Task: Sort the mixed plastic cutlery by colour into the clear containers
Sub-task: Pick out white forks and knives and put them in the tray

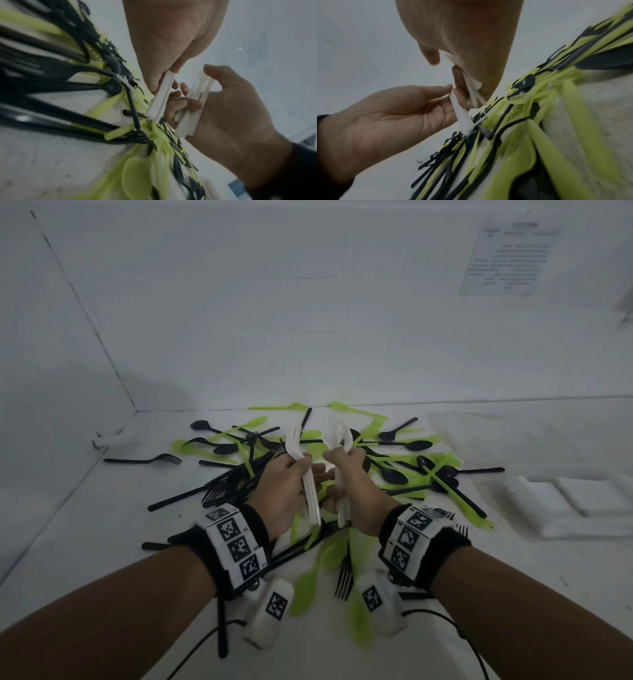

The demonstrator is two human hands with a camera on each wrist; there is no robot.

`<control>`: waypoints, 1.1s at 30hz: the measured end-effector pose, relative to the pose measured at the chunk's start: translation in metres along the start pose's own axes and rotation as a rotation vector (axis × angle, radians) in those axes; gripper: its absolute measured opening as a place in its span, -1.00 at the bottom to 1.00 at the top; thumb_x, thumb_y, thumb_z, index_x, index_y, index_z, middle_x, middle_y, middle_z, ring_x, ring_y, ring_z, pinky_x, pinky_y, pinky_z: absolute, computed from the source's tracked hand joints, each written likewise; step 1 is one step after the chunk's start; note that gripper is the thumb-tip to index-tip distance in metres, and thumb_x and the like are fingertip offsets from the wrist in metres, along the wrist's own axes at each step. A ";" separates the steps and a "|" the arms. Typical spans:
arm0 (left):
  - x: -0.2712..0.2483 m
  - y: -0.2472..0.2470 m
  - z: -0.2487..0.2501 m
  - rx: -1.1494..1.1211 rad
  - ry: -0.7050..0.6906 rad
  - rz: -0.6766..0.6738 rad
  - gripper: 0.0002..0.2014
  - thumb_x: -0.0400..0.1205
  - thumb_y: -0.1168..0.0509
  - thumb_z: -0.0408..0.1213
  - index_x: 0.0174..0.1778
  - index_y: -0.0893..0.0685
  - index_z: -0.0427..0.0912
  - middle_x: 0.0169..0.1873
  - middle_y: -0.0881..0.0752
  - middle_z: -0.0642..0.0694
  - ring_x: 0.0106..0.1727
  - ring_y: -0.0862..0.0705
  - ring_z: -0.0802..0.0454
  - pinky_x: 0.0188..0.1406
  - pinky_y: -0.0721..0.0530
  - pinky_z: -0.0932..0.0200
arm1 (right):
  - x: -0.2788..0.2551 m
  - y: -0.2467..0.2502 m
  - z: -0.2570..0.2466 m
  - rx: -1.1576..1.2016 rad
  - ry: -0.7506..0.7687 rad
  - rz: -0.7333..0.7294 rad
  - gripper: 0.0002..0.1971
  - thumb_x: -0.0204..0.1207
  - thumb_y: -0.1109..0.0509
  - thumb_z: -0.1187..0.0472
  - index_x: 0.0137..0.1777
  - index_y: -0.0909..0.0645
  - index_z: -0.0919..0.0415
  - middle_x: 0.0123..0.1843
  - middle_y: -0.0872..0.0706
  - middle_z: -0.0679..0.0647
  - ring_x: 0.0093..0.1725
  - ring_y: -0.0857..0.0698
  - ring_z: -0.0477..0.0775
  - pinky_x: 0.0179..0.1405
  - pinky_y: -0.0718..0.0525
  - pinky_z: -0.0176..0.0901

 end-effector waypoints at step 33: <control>-0.013 0.003 0.001 -0.036 0.060 0.037 -0.75 0.85 -0.20 -0.26 0.29 -0.74 -0.21 0.16 -0.83 -0.26 0.19 -0.81 -0.16 0.13 -0.81 -0.14 | 0.000 -0.018 0.010 -0.353 0.309 -0.057 -0.73 0.80 -0.26 0.11 0.14 -0.79 0.18 0.07 -0.75 0.32 -0.08 -0.74 -0.07 -0.16 -0.69 -0.23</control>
Point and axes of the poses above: each hand's wrist, its own x-axis towards the middle knuckle, its own y-axis out of the back of the hand, z = x × y, the point moved 1 cm from there along x, towards the middle knuckle
